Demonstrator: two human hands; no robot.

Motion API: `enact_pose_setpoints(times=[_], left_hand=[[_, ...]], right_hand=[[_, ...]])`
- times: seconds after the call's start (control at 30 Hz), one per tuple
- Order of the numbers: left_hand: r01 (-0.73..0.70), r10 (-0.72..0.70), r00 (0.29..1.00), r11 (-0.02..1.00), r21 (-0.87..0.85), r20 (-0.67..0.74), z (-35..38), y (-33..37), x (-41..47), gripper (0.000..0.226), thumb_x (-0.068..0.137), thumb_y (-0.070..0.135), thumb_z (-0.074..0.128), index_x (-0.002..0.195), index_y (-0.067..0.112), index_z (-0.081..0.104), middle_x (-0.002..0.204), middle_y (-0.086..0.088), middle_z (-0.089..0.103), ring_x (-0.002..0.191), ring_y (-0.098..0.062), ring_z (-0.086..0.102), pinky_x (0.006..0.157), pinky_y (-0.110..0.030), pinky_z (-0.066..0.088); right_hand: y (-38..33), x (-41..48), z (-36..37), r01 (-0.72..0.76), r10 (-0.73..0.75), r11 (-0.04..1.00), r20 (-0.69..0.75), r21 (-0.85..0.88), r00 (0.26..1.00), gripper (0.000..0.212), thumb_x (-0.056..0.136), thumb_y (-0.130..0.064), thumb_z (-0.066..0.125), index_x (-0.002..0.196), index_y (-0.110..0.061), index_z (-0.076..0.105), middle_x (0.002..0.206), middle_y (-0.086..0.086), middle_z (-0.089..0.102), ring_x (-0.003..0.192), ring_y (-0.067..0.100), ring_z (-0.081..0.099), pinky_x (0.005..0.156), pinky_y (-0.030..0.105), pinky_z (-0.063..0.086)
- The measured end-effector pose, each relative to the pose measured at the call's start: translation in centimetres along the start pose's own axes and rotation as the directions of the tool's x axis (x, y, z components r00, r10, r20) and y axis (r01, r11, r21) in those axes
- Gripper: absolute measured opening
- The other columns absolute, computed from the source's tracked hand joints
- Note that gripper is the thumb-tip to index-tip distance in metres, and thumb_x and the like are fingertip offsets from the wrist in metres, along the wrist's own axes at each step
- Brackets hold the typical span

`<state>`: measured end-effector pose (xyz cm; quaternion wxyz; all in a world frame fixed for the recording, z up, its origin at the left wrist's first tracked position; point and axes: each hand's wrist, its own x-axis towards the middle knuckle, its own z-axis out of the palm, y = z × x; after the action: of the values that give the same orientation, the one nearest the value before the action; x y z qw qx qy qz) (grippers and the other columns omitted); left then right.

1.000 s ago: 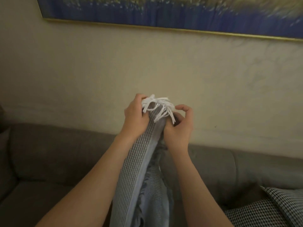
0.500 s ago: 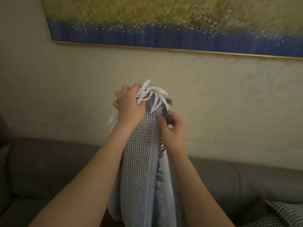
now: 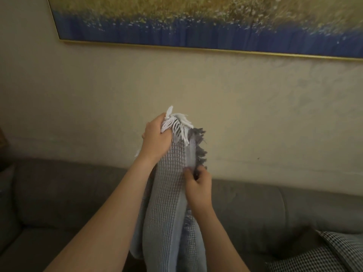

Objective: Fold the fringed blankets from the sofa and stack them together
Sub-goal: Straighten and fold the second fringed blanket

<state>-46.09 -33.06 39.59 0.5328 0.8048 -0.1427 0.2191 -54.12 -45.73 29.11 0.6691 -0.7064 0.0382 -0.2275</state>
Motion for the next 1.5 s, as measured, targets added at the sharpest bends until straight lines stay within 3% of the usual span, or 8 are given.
enact_pose_setpoints(times=[0.23,0.37,0.5,0.77,0.97,1.17,1.3,1.5], left_hand=[[0.117,-0.073,0.968,0.977,-0.177,0.239,-0.1,-0.8,-3.3,0.025,0.11,0.014,0.051,0.117,0.029,0.071,0.108,0.014,0.077,0.102,0.006,0.069,0.084,-0.011,0.05],[0.264,-0.171,0.932,0.924,-0.276,0.318,-0.5,-1.2,-4.3,0.019,0.109,0.022,0.056,0.111,0.025,0.074,0.101,0.009,0.081,0.097,-0.006,0.075,0.082,-0.019,0.058],[0.29,-0.182,0.928,0.9,-0.325,0.324,-1.0,-1.2,-4.4,0.019,0.106,0.023,0.063,0.116,0.016,0.078,0.105,-0.004,0.081,0.103,-0.023,0.077,0.091,-0.036,0.06],[0.147,-0.094,0.961,0.97,-0.192,0.262,-1.5,-2.7,-4.5,0.013,0.099,0.031,0.075,0.103,0.019,0.08,0.096,-0.008,0.078,0.087,-0.021,0.073,0.077,-0.037,0.051],[0.162,-0.109,0.942,0.976,-0.144,0.316,-2.8,-3.5,-4.4,0.029,0.074,0.034,0.094,0.095,0.016,0.085,0.093,-0.008,0.082,0.081,-0.012,0.069,0.074,-0.035,0.052],[0.053,-0.054,0.989,0.999,0.011,0.137,-2.1,-5.2,-4.4,0.012,0.097,0.015,0.071,0.085,0.013,0.072,0.078,-0.014,0.067,0.066,-0.01,0.05,0.063,-0.032,0.038],[0.0,-0.009,0.996,0.994,0.113,0.088,-1.3,-4.4,-5.2,0.02,0.098,0.001,0.061,0.092,0.019,0.067,0.08,0.002,0.066,0.066,-0.01,0.055,0.056,-0.028,0.039],[0.12,-0.111,0.969,0.993,-0.025,0.222,-0.9,-4.1,-6.0,0.011,0.105,0.007,0.051,0.095,0.004,0.049,0.076,0.001,0.047,0.067,-0.012,0.038,0.062,-0.032,0.031]], right_hand=[[2.1,-0.9,-0.7,-0.058,0.059,0.998,-0.08,0.019,0.995,0.007,0.099,-0.023,0.063,0.101,-0.02,0.057,0.075,0.0,0.054,0.061,0.009,0.05,0.057,0.033,0.046],[3.5,-1.1,-1.1,-0.089,0.077,0.991,0.127,0.097,0.989,0.056,0.095,-0.038,0.075,0.143,-0.033,0.047,0.124,-0.003,0.068,0.107,0.011,0.071,0.091,0.029,0.06],[3.1,-0.9,-2.1,-0.162,0.076,0.973,0.435,0.164,0.897,0.059,0.101,-0.027,0.069,0.153,-0.027,0.044,0.139,0.001,0.067,0.129,0.018,0.064,0.105,0.039,0.054],[2.9,0.1,-2.3,-0.08,0.062,0.996,0.384,0.033,0.921,0.039,0.099,-0.03,0.073,0.079,0.003,0.064,0.076,0.006,0.066,0.073,0.017,0.06,0.068,0.035,0.048],[3.0,0.0,-2.3,-0.035,0.017,0.998,0.29,0.059,0.957,0.013,0.103,-0.012,0.065,0.103,-0.008,0.077,0.1,0.006,0.08,0.099,0.025,0.076,0.089,0.04,0.06],[2.9,-0.8,-1.6,0.147,-0.142,0.963,0.038,-0.226,0.989,0.013,0.101,-0.022,0.066,0.091,-0.015,0.066,0.069,0.005,0.066,0.062,0.022,0.062,0.059,0.043,0.051],[3.3,-1.7,-0.8,0.144,-0.115,0.951,0.12,-0.274,0.986,0.01,0.093,-0.024,0.077,0.093,-0.017,0.069,0.073,-0.006,0.069,0.065,0.009,0.064,0.06,0.032,0.055],[5.5,-1.7,-1.0,-0.028,0.109,0.96,0.282,-0.277,0.953,0.037,0.083,-0.039,0.081,0.093,-0.007,0.068,0.083,0.014,0.071,0.075,0.031,0.071,0.068,0.053,0.061]])
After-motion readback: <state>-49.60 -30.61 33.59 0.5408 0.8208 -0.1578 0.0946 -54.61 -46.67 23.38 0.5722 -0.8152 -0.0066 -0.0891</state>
